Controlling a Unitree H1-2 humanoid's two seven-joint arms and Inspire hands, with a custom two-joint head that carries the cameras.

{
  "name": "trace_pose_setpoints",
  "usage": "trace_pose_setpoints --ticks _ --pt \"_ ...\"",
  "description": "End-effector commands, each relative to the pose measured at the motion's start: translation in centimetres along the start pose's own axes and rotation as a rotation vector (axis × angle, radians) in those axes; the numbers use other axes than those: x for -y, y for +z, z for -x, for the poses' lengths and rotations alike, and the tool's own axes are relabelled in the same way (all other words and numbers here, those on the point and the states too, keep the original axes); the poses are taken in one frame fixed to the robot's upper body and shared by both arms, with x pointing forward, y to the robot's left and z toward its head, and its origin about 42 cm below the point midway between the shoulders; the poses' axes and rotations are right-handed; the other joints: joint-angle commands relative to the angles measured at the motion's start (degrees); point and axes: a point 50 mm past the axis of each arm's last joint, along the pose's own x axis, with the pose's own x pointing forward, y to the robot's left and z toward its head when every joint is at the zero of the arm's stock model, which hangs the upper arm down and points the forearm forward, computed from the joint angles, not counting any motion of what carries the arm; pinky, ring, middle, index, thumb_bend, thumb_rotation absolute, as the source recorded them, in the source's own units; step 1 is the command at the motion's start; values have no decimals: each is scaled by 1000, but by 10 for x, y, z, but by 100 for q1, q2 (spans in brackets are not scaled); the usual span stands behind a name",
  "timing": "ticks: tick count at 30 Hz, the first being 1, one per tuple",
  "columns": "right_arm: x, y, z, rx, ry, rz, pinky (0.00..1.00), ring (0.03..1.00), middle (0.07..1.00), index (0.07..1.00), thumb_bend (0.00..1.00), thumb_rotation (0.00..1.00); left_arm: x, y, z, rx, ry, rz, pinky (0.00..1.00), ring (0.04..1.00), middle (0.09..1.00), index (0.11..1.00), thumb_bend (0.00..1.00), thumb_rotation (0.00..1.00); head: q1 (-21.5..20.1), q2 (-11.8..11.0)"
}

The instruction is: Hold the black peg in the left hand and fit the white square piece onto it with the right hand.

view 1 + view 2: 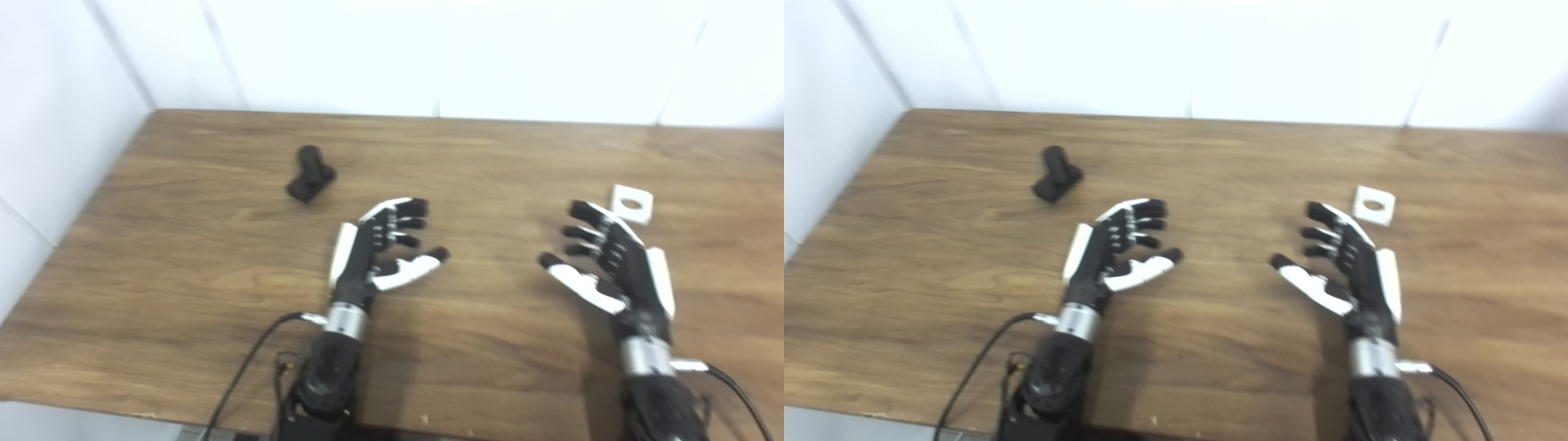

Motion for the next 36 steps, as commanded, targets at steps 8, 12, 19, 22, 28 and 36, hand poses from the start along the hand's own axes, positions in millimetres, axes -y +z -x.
trace_pose_setpoints --ticks 8,12,19,22,28,36 --pt "6 3 -4 60 1 -21 578 692 774 752 783 258 0 13 -10 81 29 -17 577 713 744 704 696 2 61 -21" --pt "6 2 -5 55 -7 -30 569 682 756 743 779 240 -3 18 -10 118 53 -53 548 687 730 697 691 0 66 -29" --pt "8 2 -4 51 -5 -31 590 689 763 738 758 226 -16 27 -16 140 89 -140 532 667 711 693 700 12 77 -25" --pt "8 1 -5 47 -3 -32 589 690 765 740 756 217 -28 34 -21 142 106 -171 536 669 707 691 703 19 74 -29" --pt "8 2 -6 44 0 -38 580 686 764 738 766 219 -51 44 -31 125 146 -258 526 659 707 677 704 8 69 -37" --pt "8 4 -9 50 5 -31 549 660 763 744 763 188 -72 53 -46 142 166 -341 488 614 692 669 721 8 60 -36"
